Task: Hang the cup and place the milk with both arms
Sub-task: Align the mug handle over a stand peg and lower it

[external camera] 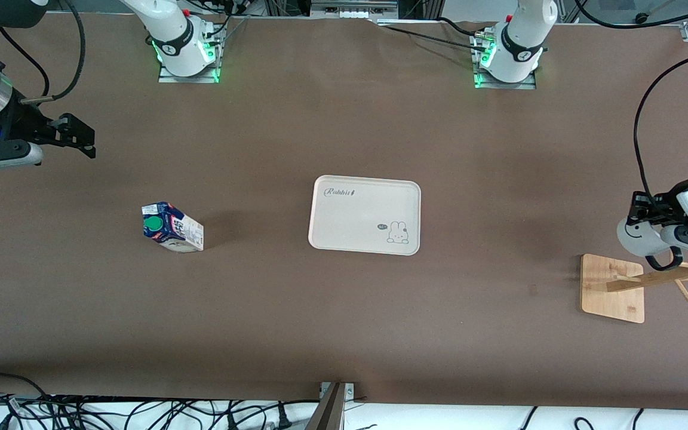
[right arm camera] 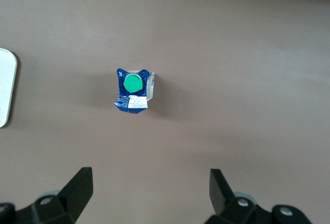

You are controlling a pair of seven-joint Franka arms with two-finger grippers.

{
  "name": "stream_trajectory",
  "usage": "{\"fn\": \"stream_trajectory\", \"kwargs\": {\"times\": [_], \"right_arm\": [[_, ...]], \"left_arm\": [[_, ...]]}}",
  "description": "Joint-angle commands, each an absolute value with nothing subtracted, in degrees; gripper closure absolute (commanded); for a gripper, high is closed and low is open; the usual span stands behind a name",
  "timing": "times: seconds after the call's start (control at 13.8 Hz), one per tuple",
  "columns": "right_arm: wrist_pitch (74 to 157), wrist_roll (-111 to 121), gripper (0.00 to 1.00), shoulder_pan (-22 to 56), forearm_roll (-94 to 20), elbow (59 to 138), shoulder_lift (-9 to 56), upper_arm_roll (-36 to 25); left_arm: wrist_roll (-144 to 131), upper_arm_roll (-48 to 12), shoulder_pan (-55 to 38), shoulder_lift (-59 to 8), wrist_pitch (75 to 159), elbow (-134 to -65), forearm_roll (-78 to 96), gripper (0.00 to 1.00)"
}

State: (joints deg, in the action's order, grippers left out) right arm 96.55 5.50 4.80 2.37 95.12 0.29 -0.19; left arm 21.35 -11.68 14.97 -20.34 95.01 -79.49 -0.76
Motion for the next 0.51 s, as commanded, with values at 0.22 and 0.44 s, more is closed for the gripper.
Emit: {"fn": "stream_trajectory", "kwargs": {"times": [0.22, 0.44], "right_arm": [[95.8, 4.92, 0.0, 4.22, 1.67, 94.39, 0.35, 0.09], [95.8, 4.92, 0.0, 4.22, 1.67, 94.39, 0.35, 0.09]], "left_arm": [[24.26, -12.3, 16.26, -20.83, 94.39, -78.4, -0.88, 1.0], [26.88, -12.3, 17.4, -21.62, 94.57, -78.05, -0.79, 1.0]]}}
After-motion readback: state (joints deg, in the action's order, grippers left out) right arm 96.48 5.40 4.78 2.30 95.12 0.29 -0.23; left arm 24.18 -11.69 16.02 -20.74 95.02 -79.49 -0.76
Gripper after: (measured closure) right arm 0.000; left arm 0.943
